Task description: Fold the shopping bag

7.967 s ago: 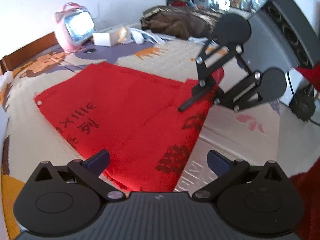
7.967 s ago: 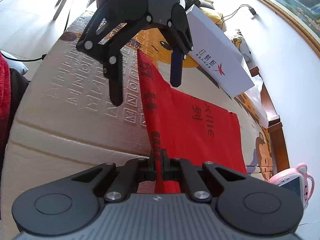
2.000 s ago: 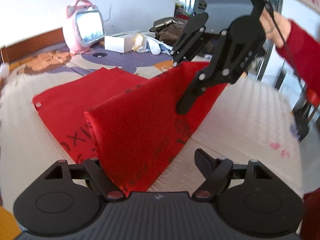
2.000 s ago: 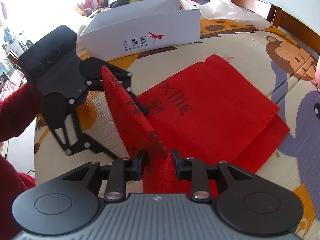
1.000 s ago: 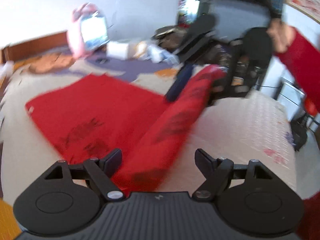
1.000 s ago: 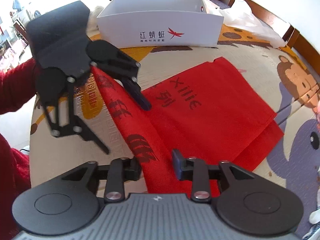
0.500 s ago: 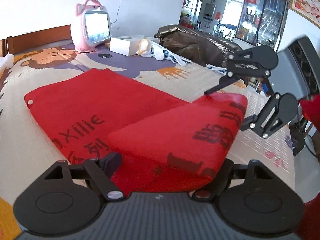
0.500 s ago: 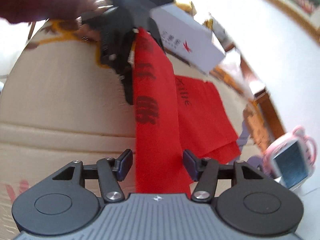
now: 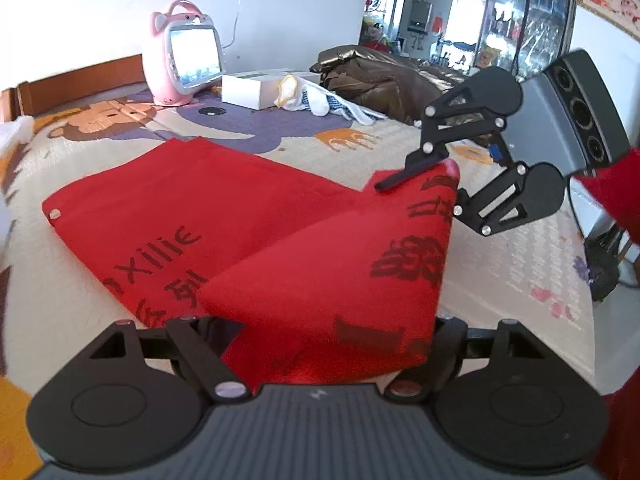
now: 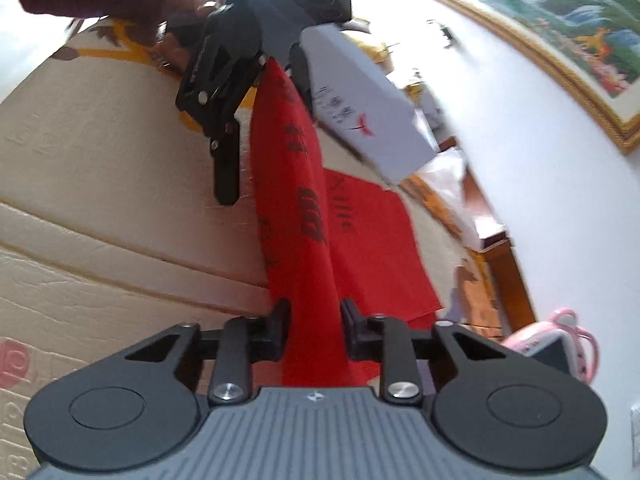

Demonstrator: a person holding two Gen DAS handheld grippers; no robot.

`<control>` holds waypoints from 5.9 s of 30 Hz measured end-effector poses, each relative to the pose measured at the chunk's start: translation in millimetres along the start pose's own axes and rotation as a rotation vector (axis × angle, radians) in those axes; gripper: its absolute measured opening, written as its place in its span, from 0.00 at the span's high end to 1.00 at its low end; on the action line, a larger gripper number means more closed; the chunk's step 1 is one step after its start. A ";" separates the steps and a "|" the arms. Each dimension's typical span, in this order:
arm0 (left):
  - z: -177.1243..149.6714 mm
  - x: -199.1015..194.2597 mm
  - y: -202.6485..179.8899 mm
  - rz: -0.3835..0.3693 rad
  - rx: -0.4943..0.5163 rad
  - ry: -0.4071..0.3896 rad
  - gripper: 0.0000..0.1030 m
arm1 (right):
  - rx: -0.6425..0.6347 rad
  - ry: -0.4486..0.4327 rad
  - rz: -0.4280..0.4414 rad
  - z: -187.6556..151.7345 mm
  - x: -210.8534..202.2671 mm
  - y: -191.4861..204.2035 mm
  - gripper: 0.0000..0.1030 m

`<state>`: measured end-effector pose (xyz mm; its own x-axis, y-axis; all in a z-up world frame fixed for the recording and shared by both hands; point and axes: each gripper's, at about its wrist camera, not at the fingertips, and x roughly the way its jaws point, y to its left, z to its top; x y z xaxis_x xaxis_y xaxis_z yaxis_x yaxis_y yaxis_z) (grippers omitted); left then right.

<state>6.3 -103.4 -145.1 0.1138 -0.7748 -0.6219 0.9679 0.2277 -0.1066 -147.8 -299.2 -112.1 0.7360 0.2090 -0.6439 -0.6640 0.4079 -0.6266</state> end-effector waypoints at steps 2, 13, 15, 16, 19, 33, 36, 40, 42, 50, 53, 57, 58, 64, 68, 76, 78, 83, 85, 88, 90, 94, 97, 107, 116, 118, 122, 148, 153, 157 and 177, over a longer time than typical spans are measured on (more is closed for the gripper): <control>-3.9 -9.6 -5.4 0.043 0.006 -0.023 0.23 | -0.024 0.017 0.039 3.7 4.3 0.9 0.77; -2.4 -17.0 -79.9 0.353 0.410 -0.004 0.23 | 0.032 0.032 0.102 8.3 12.9 -6.1 0.77; -2.7 -8.2 -88.3 0.387 0.476 0.021 0.23 | 0.045 0.029 0.105 6.7 14.4 -5.2 0.77; -2.8 -3.4 -90.8 0.389 0.502 0.039 0.23 | 0.052 0.027 0.107 6.5 14.7 -4.6 0.77; -2.2 6.7 -97.0 0.391 0.562 0.066 0.23 | 0.052 0.029 0.109 7.5 16.2 -3.4 0.77; 0.5 10.3 -49.8 0.108 0.241 -0.016 0.23 | 0.130 -0.006 0.105 0.8 18.4 -6.5 0.72; -0.9 10.4 -48.4 0.100 0.231 -0.013 0.23 | 0.145 -0.022 0.099 -1.7 18.0 -6.0 0.71; -1.2 11.8 -43.8 0.080 0.201 -0.001 0.23 | 0.218 -0.063 0.080 -11.9 17.2 -9.0 0.62; -0.2 12.7 -39.7 0.064 0.175 0.008 0.23 | 0.253 -0.080 0.081 -15.6 17.9 -11.5 0.62; -0.5 13.4 -35.7 0.048 0.143 0.017 0.20 | 0.370 -0.179 0.008 -34.5 14.7 -1.8 0.48; 0.1 14.0 -35.2 0.046 0.136 0.020 0.20 | 0.357 -0.183 -0.070 -34.3 13.8 5.5 0.35; 0.7 14.6 -34.4 0.049 0.132 0.021 0.18 | 0.327 -0.174 -0.149 -31.4 12.7 11.9 0.21; 0.8 14.8 -34.2 0.049 0.131 0.022 0.18 | 0.321 -0.173 -0.165 -30.8 12.3 13.3 0.21; 1.5 15.3 -32.5 0.047 0.124 0.023 0.17 | 0.344 -0.170 -0.157 -31.9 10.8 6.5 0.21; 1.6 15.5 -31.7 0.045 0.119 0.024 0.17 | 0.287 -0.181 -0.183 -31.7 5.0 16.4 0.21; 1.7 16.8 -29.3 0.039 0.114 0.025 0.16 | 0.174 -0.152 -0.180 -42.2 -3.3 14.8 0.40; 1.7 17.0 -28.4 0.040 0.111 0.026 0.14 | 0.162 -0.135 -0.167 -45.0 -2.1 12.1 0.55; 1.7 17.9 -28.0 0.044 0.105 0.030 0.12 | 0.170 -0.137 -0.119 -48.8 2.9 3.4 0.72; 1.6 18.1 -27.8 0.043 0.102 0.030 0.12 | 0.210 -0.135 -0.081 -48.7 4.7 -3.4 0.84; 1.5 17.9 -27.8 0.037 0.100 0.032 0.11 | 0.316 -0.133 0.000 -49.3 6.3 -18.8 0.86; 1.2 16.9 -28.4 0.023 0.100 0.036 0.11 | 0.378 -0.145 0.035 -50.3 4.4 -25.1 0.88; -2.7 10.8 -33.9 -0.038 0.091 0.050 0.07 | 0.425 -0.165 0.074 -43.9 -6.6 -27.6 0.89; -10.0 1.1 -43.6 -0.108 0.078 0.059 0.06 | 0.483 -0.197 0.129 -36.3 -25.3 -33.2 0.89; -12.6 -8.3 -9.0 -0.431 -0.166 0.122 0.02 | 0.888 -0.189 0.350 -22.2 -36.9 -71.8 0.89; -12.4 -5.2 17.9 -0.528 -0.270 0.165 0.02 | 1.385 -0.108 0.509 -56.4 -8.5 -82.0 0.89; -11.9 -5.7 18.2 -0.518 -0.260 0.162 0.02 | 1.489 -0.124 0.532 -67.9 -3.1 -80.6 0.89; -10.7 -10.7 24.3 -0.443 -0.262 0.135 0.02 | 1.621 -0.135 0.532 -82.7 4.9 -78.2 0.88; 41.1 21.0 -69.0 0.281 0.440 0.153 0.02 | 1.386 -0.008 0.362 -71.4 25.1 -64.7 0.88; 34.1 31.6 -48.2 0.131 0.284 0.208 0.01 | 1.295 0.013 0.325 -63.9 20.6 -59.5 0.88; 21.9 28.5 -35.2 0.064 0.171 0.187 0.00 | 1.157 0.021 0.243 -49.8 14.2 -46.6 0.88; 7.6 21.9 -43.9 0.107 0.183 0.036 0.00 | 0.763 -0.132 0.032 -18.4 38.3 -10.6 0.61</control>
<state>-32.0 -134.9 -148.1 0.2133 -0.7295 -0.6499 0.9756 0.1940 0.1025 -115.0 -311.8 -138.2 0.7595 0.3155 -0.5689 -0.4459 0.8893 -0.1021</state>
